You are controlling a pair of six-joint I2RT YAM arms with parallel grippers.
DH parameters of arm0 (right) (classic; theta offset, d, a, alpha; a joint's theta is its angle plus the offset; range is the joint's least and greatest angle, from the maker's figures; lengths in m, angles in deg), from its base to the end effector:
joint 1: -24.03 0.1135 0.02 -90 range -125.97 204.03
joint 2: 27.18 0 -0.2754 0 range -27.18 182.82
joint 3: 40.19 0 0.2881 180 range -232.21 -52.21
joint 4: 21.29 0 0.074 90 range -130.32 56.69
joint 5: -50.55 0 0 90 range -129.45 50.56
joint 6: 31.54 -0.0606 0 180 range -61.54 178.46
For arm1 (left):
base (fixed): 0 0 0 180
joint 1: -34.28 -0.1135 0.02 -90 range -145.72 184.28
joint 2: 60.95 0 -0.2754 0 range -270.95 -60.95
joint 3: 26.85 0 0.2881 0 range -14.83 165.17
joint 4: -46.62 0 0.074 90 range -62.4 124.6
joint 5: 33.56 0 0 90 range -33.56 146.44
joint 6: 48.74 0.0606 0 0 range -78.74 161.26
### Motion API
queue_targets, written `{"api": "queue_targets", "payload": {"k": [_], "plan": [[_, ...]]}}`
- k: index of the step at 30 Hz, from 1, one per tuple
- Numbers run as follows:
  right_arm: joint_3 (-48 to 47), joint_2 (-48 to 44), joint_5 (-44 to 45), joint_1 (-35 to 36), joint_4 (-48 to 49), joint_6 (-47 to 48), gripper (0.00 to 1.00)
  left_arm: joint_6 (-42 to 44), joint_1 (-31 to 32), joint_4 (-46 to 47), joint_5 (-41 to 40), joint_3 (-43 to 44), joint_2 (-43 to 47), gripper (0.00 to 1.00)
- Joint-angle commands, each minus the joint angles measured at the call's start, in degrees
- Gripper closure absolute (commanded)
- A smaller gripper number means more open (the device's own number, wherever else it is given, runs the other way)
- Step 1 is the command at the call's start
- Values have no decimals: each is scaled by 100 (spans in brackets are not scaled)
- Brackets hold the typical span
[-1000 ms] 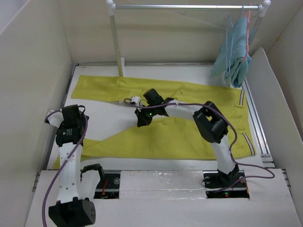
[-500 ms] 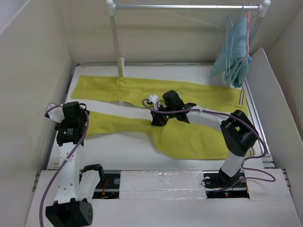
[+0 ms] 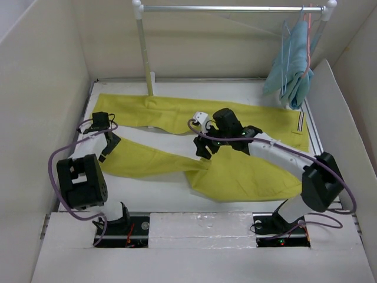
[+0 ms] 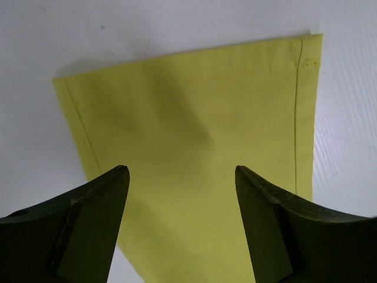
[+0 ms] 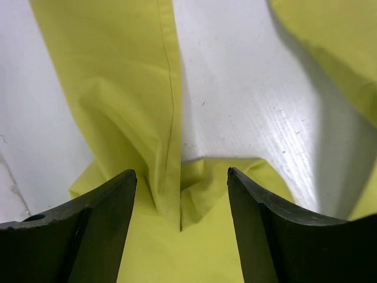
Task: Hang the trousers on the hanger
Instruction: Flatten out the trousers at the center of the board.
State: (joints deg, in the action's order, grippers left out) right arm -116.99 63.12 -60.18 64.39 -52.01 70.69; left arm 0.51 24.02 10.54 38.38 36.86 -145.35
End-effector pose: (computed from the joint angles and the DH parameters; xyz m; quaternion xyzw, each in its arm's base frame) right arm 0.2873 0.2723 0.2305 -0.4642 0.7814 0.2538 0.3309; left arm 0.3261 0.0781 0.1757 -0.4480 0.8348 0.0709 0.3120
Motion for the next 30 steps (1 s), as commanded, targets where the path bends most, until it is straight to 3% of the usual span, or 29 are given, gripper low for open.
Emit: {"api": "queue_targets", "payload": {"k": [1,5,9,11,17,20,23,26,27,28,30], "plan": [[-132,-565,25,-2,-99,-80,31,287,-46,339,48,385,-530,31],[26,-926,165,-2,-204,-142,31,463,-46,445,251,694,-1192,32],[149,-1163,350,-203,-380,-177,32,174,-221,182,-179,914,-1570,39],[272,-1383,368,-388,-398,-230,32,42,-519,94,-180,862,-1571,40],[552,-2094,552,-914,-748,-335,32,-3,-2267,620,679,440,-1255,40],[790,-2289,509,-1126,-802,-327,32,41,-2270,875,1172,544,-1149,39],[958,-2324,622,-1338,-934,-335,32,-3,-1744,885,1429,852,-841,38],[1186,-2167,816,-1618,-777,-379,40,-29,-1174,902,1438,1124,-342,38],[1238,-2096,755,-1697,-576,-362,75,-12,-988,929,1342,1186,-227,37],[1196,-1913,633,-1776,-556,-292,88,23,-804,1016,1167,1291,-95,36],[1116,-1745,632,-1847,-538,-265,99,94,-355,1078,1060,1449,-120,34]]}}
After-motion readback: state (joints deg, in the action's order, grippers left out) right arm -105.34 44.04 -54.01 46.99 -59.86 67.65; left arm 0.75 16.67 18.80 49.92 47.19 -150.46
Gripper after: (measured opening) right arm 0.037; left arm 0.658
